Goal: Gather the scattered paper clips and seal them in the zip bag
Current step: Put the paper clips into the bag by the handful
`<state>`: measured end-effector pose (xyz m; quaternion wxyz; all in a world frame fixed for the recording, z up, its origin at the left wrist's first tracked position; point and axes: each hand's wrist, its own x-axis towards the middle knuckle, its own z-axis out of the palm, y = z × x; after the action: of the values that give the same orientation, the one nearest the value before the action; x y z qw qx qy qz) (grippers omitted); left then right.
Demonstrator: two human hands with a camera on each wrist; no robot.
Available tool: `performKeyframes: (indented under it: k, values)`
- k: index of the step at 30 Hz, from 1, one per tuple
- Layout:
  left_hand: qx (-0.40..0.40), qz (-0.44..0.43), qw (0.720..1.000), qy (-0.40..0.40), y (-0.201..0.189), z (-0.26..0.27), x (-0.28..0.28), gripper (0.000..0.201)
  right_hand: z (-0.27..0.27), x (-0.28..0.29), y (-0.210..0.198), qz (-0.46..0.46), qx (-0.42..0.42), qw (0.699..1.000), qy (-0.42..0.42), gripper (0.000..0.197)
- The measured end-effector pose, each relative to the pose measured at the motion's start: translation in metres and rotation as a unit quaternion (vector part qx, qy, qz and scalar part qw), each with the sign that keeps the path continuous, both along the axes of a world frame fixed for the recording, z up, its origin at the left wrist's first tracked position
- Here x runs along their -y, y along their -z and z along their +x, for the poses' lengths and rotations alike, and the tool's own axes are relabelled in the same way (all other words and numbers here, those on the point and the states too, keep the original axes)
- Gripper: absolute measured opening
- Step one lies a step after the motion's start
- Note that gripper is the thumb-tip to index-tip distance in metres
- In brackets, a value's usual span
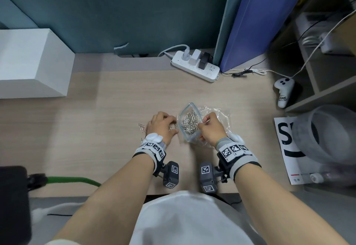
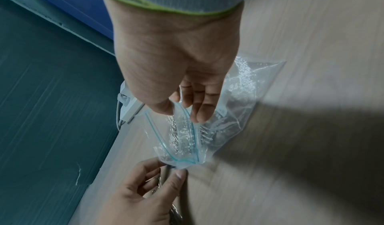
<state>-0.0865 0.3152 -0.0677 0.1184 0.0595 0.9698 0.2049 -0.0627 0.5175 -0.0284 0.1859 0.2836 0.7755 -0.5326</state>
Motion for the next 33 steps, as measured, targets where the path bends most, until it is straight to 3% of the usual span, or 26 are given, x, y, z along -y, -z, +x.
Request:
performKeyframes:
  k: [5,13,17,19,23,29,33]
  values:
    - [0.003,0.018,1.0,-0.007,0.007,-0.003,0.004,0.013,0.0,0.001,0.002,0.012,0.002,1.0,-0.008,0.02]
    - [0.012,-0.012,1.0,-0.003,0.001,0.003,0.042,0.006,-0.001,0.007,0.005,0.004,0.008,1.0,-0.015,0.02]
    - [-0.001,-0.037,0.999,-0.006,-0.008,0.011,0.034,0.037,-0.001,0.013,0.005,-0.001,0.008,1.0,-0.026,0.018]
    - [-0.018,-0.059,0.998,-0.009,-0.008,0.012,0.025,0.043,-0.001,0.015,0.005,0.0,0.008,1.0,-0.027,0.019]
    - [-0.023,-0.077,0.996,-0.03,-0.005,0.011,0.017,0.037,0.001,0.015,0.004,0.011,0.009,1.0,-0.027,0.022]
    - [0.001,-0.033,0.999,-0.037,-0.01,0.009,0.042,0.018,0.001,0.015,0.002,0.016,0.013,0.999,-0.031,0.018]
    - [0.054,-0.034,0.997,0.039,-0.019,0.01,0.058,0.04,-0.001,0.02,0.002,0.026,0.008,0.999,-0.043,0.016]
